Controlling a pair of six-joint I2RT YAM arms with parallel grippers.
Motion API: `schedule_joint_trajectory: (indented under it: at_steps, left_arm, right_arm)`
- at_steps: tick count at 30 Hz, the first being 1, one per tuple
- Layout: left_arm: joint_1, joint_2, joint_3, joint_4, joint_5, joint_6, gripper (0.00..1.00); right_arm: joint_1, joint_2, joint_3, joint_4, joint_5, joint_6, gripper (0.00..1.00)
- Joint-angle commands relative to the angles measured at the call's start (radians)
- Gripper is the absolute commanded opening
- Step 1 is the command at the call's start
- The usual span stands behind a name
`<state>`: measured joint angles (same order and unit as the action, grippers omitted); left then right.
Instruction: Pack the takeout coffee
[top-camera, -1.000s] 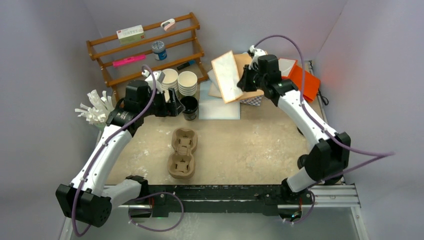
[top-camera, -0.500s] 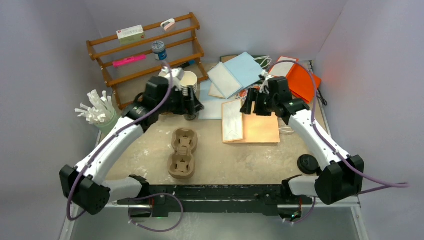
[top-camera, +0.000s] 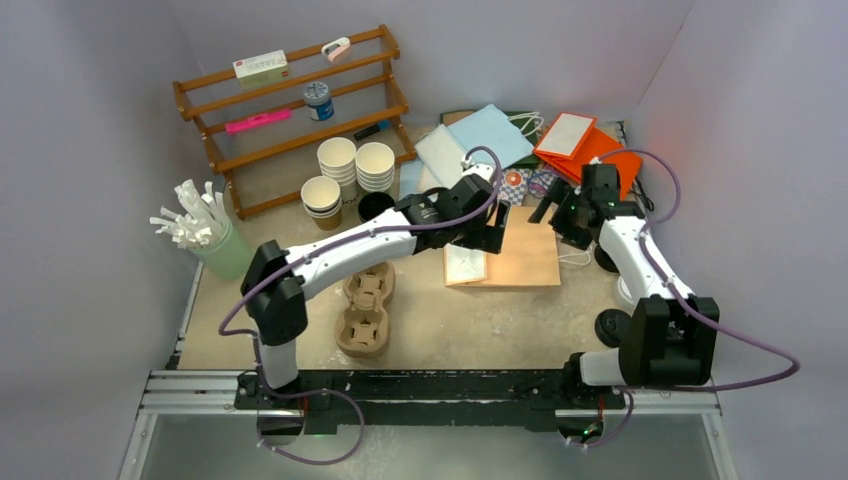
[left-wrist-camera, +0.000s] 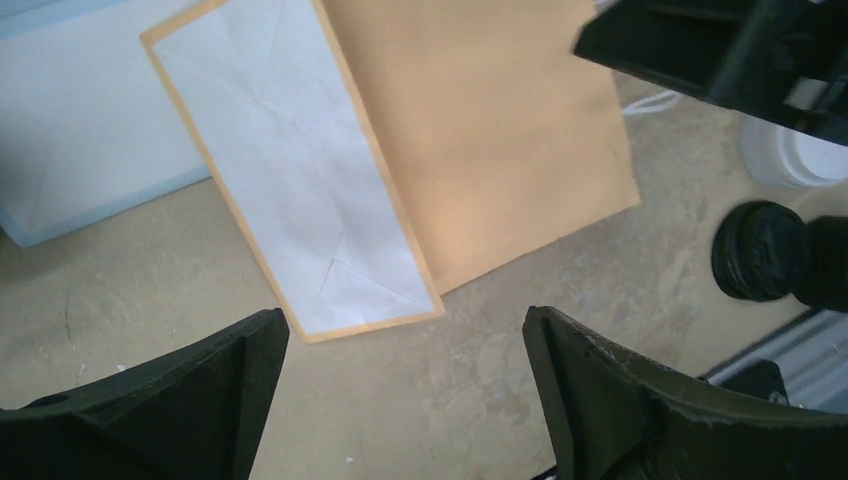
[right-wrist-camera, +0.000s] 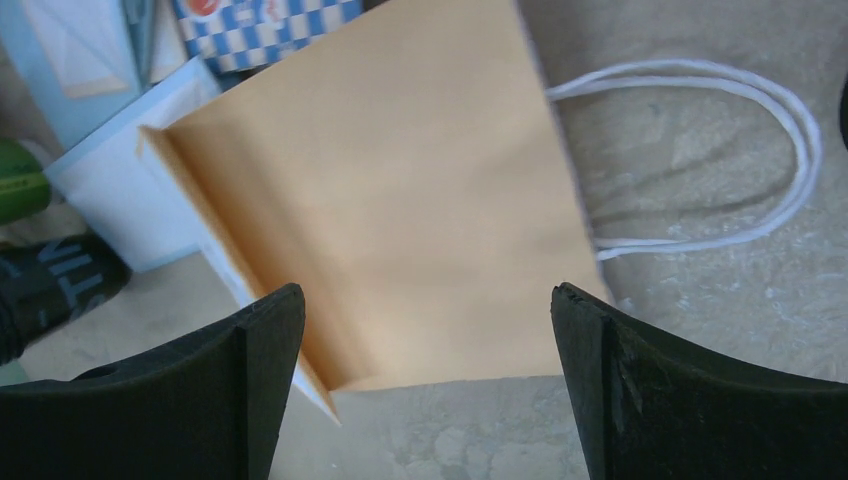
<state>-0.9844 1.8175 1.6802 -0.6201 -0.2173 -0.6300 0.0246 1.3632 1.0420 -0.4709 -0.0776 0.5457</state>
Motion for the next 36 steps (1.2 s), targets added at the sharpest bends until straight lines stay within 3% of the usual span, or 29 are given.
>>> schedule_joint_trajectory:
  at_steps: [1, 11, 20, 25, 30, 36]
  left_arm:
    - [0.01, 0.05, -0.005, 0.022, -0.121, -0.105, 0.94]
    - [0.01, 0.249, 0.1, 0.065, -0.201, -0.1, 0.92]
    - [0.017, 0.351, 0.19, 0.036, -0.209, -0.049, 0.88]
    - [0.022, 0.354, 0.176, 0.031, -0.233, -0.014, 0.77]
    - [0.029, 0.356, 0.167, 0.03, -0.236, 0.018, 0.57]
    - [0.049, 0.324, 0.166, 0.024, -0.201, 0.068, 0.18]
  right_arm:
    - [-0.075, 0.024, -0.031, 0.048, -0.036, 0.051, 0.95]
    - [-0.105, 0.101, -0.023, 0.124, -0.089, -0.012, 0.95]
    - [-0.111, 0.216, 0.039, 0.098, -0.036, -0.09, 0.94]
    - [-0.112, 0.269, 0.032, 0.12, -0.072, -0.095, 0.93]
    - [-0.112, 0.29, 0.033, 0.114, -0.065, -0.097, 0.91]
    - [-0.111, 0.264, 0.02, 0.101, -0.108, -0.098, 0.89]
